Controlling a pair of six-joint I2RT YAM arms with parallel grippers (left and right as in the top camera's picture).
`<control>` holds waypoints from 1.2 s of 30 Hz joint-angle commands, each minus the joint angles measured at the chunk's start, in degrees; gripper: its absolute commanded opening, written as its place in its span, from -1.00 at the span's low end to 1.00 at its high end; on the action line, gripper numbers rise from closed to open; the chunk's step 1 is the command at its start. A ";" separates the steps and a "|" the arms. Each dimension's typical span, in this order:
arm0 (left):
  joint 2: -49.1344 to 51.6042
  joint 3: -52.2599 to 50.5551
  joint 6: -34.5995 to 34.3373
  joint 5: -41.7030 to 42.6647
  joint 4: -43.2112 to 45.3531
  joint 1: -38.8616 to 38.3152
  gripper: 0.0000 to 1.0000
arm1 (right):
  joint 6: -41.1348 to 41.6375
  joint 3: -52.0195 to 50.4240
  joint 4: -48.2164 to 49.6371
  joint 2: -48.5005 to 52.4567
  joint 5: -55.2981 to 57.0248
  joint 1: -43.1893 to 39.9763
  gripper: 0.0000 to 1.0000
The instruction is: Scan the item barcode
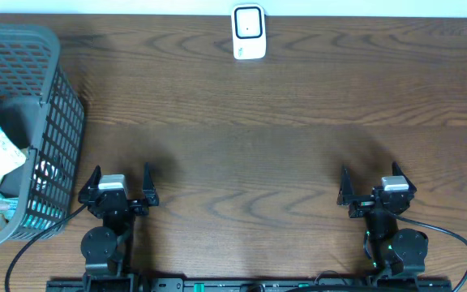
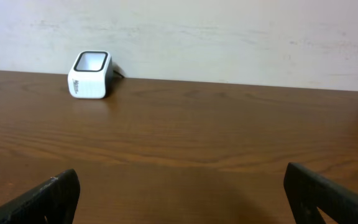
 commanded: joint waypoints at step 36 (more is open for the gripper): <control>-0.35 -0.90 -19.08 40.39 11.02 -0.02 0.95 | -0.46 -0.09 -0.26 -0.35 0.26 -0.24 0.99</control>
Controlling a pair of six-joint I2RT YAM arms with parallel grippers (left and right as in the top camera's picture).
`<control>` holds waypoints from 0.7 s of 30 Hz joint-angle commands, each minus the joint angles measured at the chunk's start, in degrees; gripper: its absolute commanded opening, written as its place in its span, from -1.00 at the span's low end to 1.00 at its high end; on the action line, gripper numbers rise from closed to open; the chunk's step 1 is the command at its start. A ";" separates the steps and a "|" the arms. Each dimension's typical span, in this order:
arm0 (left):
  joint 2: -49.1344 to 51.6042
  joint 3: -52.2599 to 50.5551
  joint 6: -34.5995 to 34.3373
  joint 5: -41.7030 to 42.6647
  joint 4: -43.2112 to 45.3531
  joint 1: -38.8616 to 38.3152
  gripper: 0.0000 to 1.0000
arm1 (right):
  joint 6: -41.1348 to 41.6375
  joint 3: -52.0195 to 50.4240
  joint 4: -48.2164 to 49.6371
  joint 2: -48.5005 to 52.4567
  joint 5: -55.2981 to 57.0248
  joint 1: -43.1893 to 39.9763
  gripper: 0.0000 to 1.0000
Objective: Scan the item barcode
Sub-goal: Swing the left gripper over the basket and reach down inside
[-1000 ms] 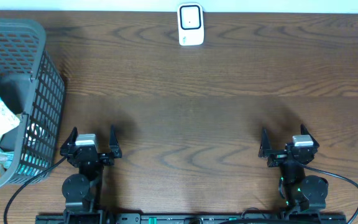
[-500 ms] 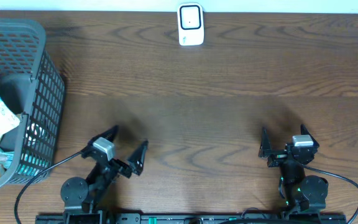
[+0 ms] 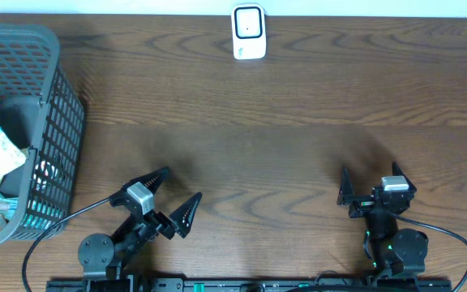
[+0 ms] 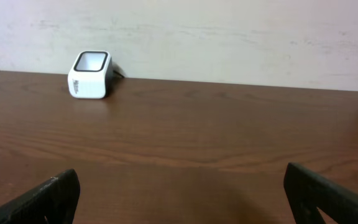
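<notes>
A white barcode scanner [image 3: 249, 32] stands at the table's far edge; the right wrist view shows the scanner [image 4: 91, 75] against the wall. Packaged items lie inside a dark mesh basket [image 3: 51, 113] at the left. My left gripper [image 3: 174, 191] is open near the front edge, turned toward the right, with nothing between its fingers. My right gripper [image 3: 368, 174] is open at the front right, pointing toward the far edge, and its fingertips [image 4: 55, 193] frame bare wood.
The brown wooden table [image 3: 282, 146] spreads between the arms and the scanner. A pale wall [image 4: 229, 37] rises behind the far edge. Black cables [image 3: 452, 239] loop off both arm bases.
My left arm has swung: its gripper pointed at the far edge beside the basket and now sits further right, angled to the right. The right arm has not moved.
</notes>
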 commanded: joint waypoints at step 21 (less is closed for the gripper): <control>20.92 32.52 -4.96 -13.99 -2.10 0.00 0.95 | -0.44 -0.09 -0.26 -0.35 0.28 -0.24 0.99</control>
